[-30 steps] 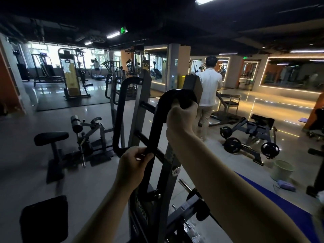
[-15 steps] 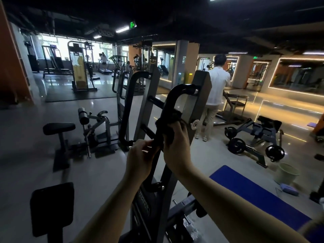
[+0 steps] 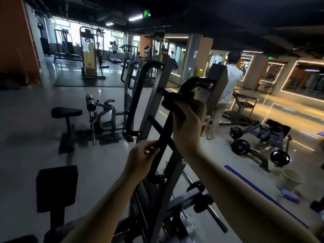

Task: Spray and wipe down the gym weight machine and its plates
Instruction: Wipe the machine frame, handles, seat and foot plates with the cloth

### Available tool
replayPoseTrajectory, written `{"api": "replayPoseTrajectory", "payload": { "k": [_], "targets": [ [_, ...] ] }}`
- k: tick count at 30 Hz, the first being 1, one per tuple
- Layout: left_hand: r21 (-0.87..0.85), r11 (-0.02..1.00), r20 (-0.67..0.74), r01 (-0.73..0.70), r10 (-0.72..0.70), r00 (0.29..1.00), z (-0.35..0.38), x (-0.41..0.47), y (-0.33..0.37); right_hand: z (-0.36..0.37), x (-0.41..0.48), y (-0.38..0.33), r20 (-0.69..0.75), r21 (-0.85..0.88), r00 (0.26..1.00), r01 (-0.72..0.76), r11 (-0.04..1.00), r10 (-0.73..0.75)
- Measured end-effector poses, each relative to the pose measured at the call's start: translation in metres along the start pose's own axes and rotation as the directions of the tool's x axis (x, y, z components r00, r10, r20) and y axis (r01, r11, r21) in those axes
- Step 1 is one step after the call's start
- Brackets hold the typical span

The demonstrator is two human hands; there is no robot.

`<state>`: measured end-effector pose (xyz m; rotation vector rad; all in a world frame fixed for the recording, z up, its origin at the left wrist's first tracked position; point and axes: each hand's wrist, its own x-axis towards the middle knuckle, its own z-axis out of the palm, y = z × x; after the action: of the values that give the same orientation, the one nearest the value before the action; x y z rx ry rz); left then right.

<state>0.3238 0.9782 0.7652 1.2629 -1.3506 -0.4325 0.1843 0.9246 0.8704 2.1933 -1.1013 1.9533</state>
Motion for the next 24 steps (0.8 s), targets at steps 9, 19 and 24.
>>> {"api": "replayPoseTrajectory", "payload": {
  "k": [9,19,24],
  "targets": [
    [-0.059,0.992,-0.014,0.109,-0.11,0.994,-0.034,-0.015,0.011,-0.018,-0.078,0.003,0.26,0.149,0.946,-0.239,0.959,0.196],
    [-0.082,0.993,0.045,-0.09,0.094,0.995,-0.031,-0.007,0.089,-0.048,-0.025,-0.035,0.591,0.494,0.719,-0.681,0.541,0.366],
    [0.016,0.992,-0.087,-0.123,0.124,0.988,-0.026,0.003,0.088,-0.048,-0.014,-0.025,0.638,0.46,0.716,-0.648,0.607,0.282]
  ]
}}
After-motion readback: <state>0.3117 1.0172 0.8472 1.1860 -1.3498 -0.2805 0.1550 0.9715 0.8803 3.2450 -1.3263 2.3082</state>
